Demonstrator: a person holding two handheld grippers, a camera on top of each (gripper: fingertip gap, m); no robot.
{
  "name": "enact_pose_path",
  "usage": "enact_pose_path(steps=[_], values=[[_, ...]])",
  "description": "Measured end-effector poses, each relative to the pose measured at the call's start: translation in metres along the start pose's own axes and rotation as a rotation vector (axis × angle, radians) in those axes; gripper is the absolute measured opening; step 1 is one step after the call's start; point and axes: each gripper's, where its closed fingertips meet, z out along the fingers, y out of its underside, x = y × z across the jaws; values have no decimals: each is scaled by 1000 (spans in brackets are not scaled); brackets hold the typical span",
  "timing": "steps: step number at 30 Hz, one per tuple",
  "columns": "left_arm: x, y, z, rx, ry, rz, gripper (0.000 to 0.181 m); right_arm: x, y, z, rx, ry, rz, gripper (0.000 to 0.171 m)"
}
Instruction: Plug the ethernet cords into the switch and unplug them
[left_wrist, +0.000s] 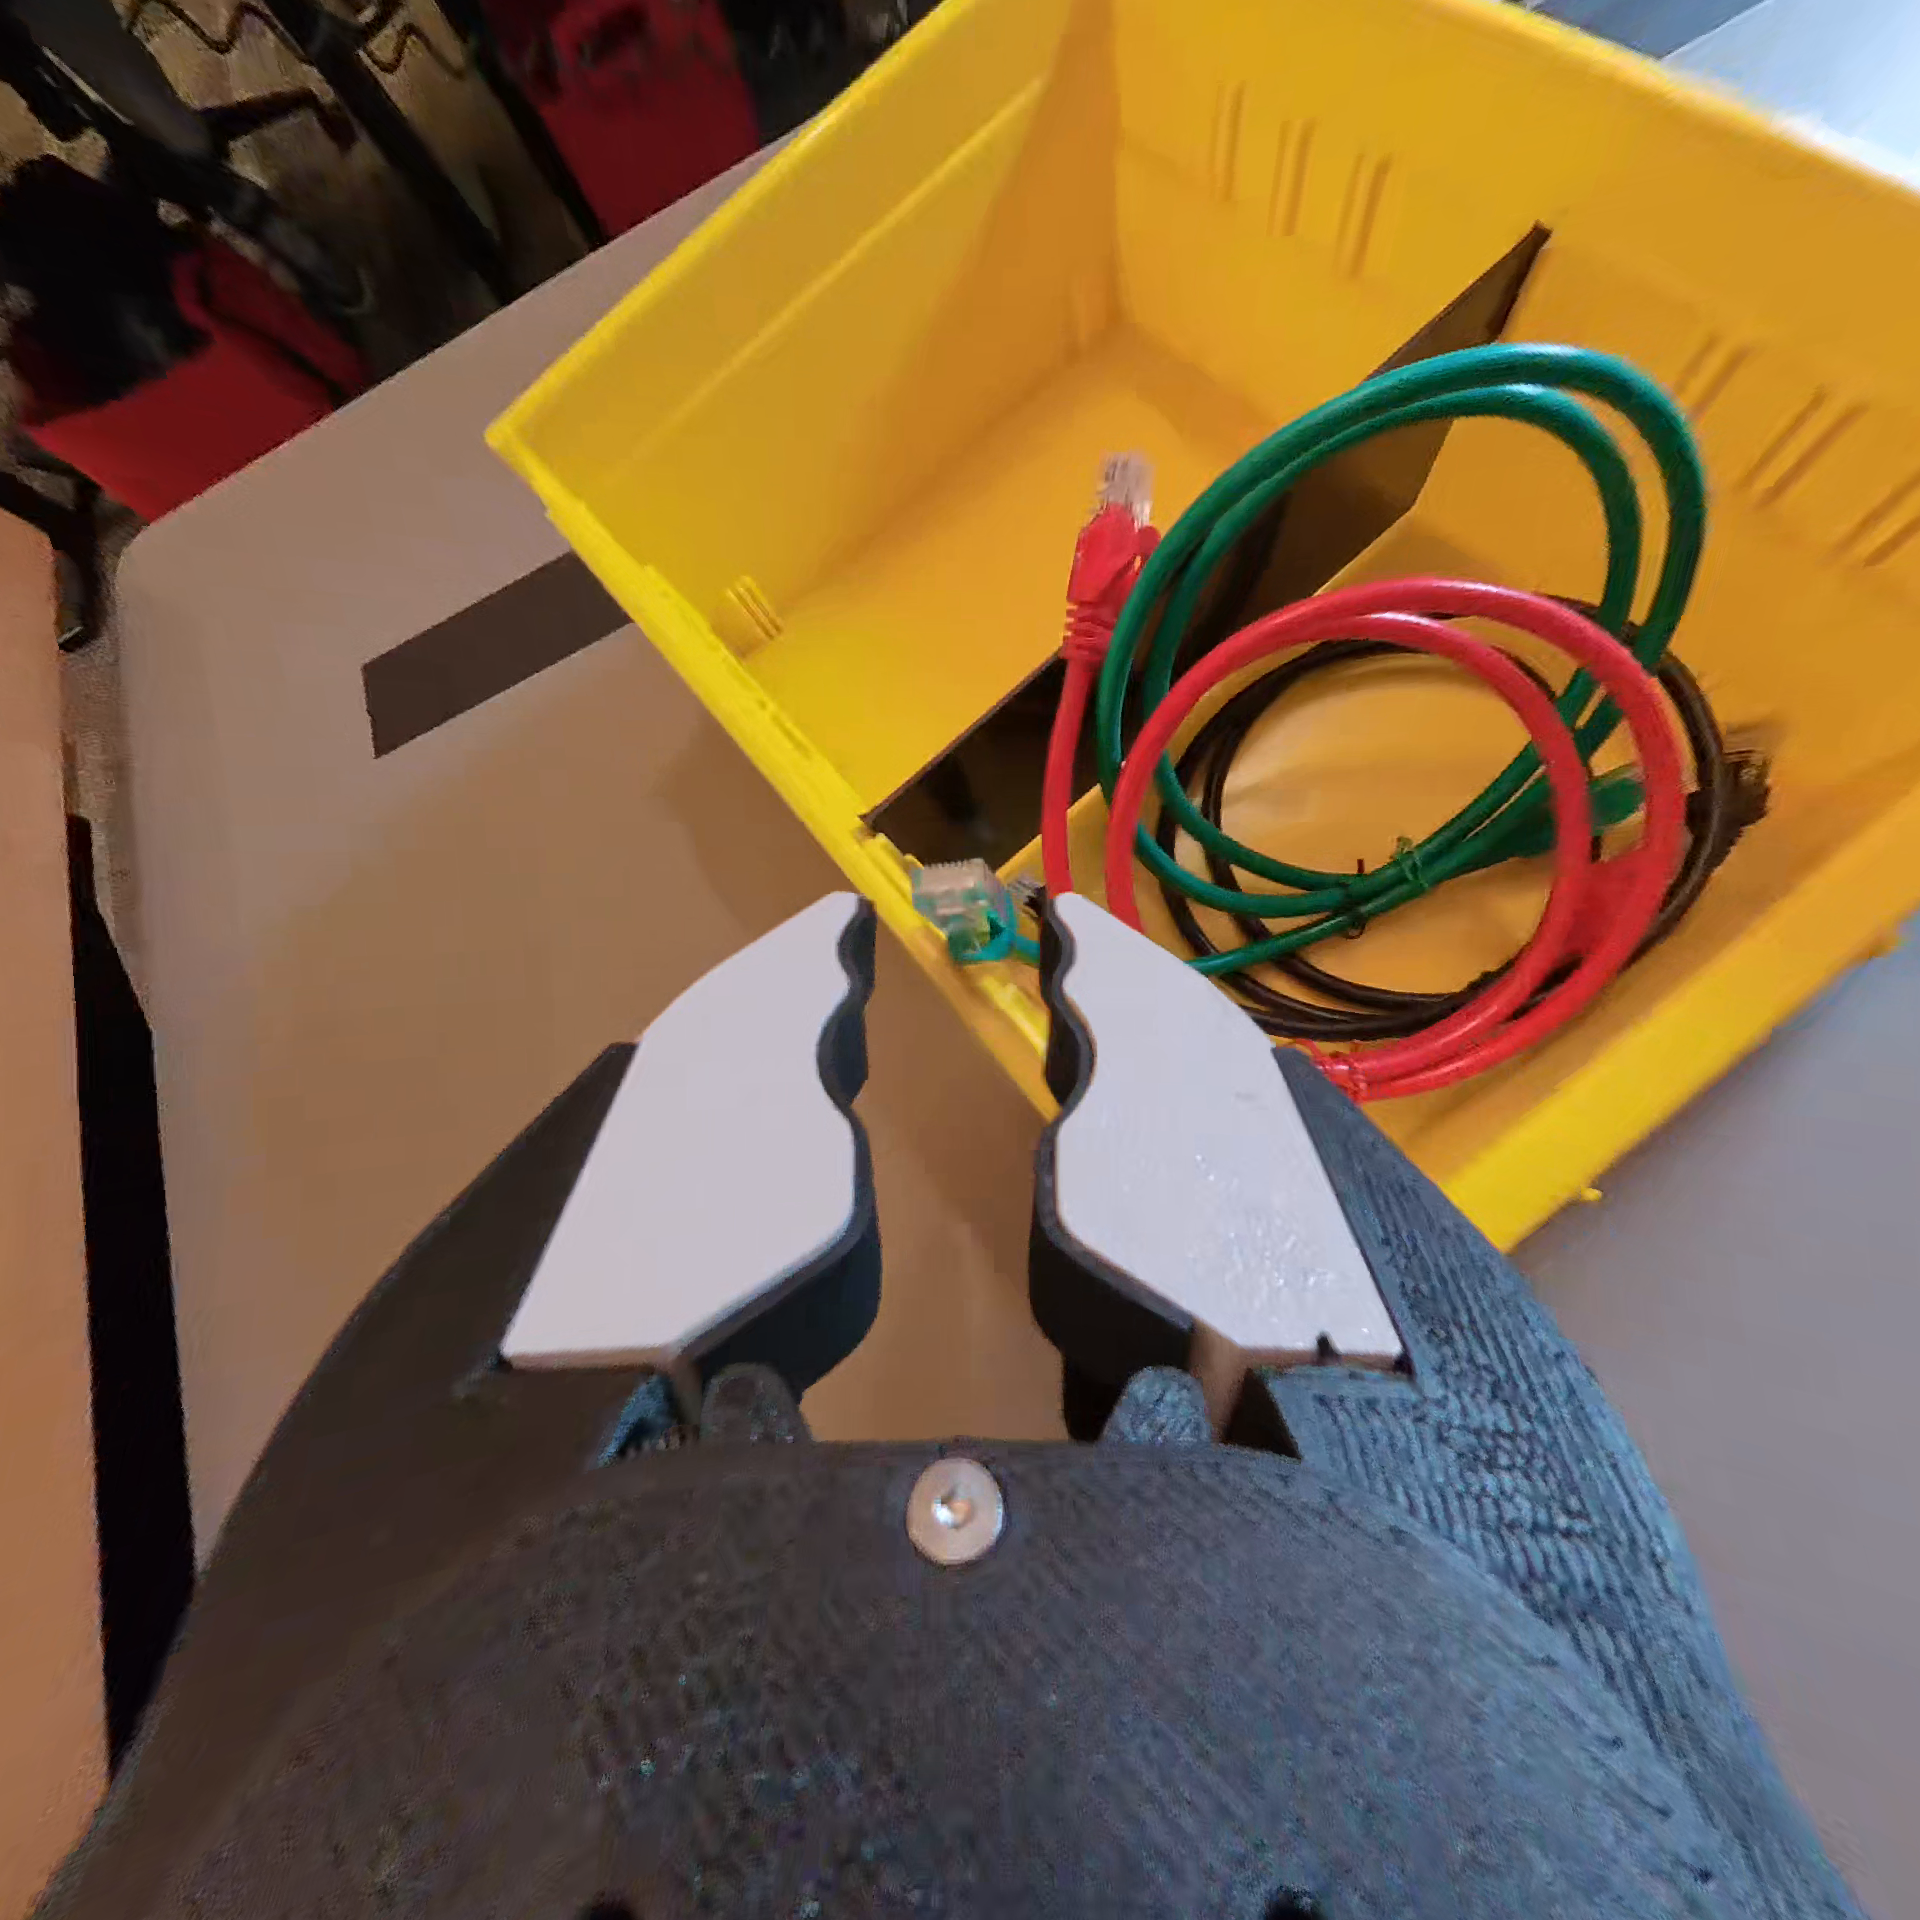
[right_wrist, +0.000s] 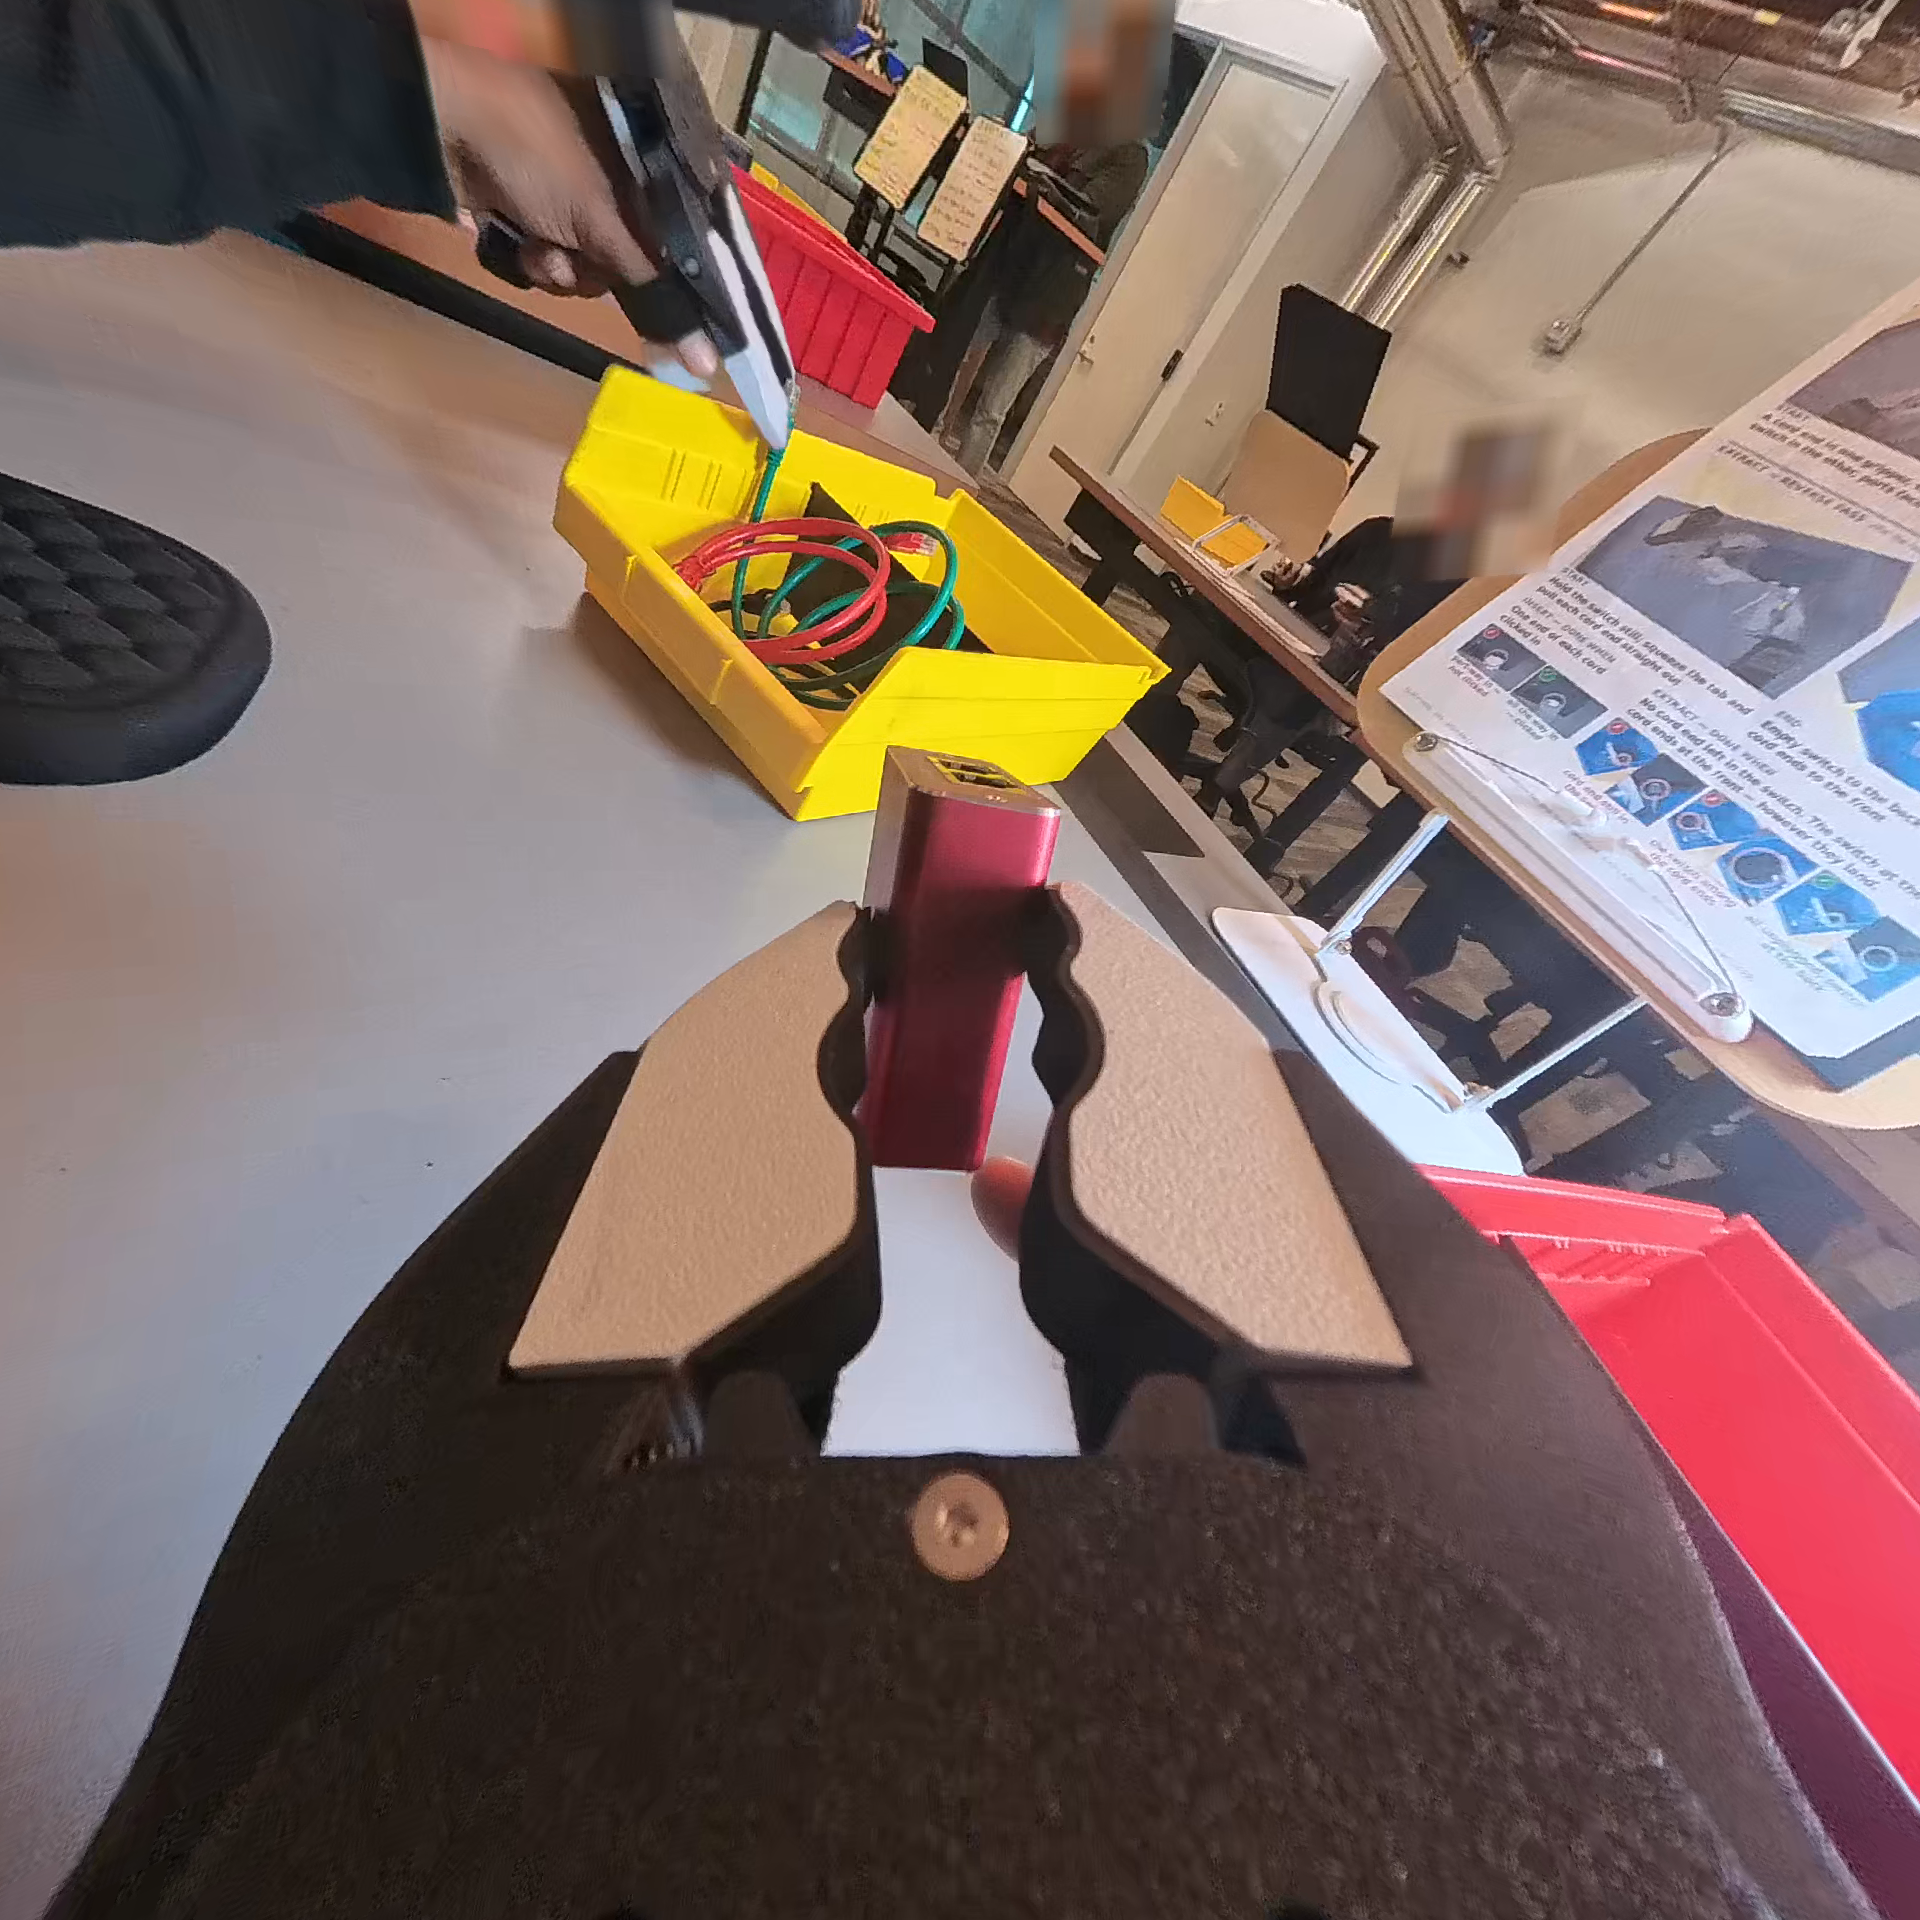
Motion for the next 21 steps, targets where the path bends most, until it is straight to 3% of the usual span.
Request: enact_pose_path(steps=[3,8,14,21], values=[[6,-3,1,-35,30,35,13,0,2,-1,-4,3,0,28],[7,-41,-17,76,-4,129,12,3,1,-2,11,5,19,28],[2,-115,-73,269,-155,283,12,4,1,-3,13,12,16,27],[-8,-178,-136,312,-332,446,12,1,-3,-6,20,4,-25,27]])
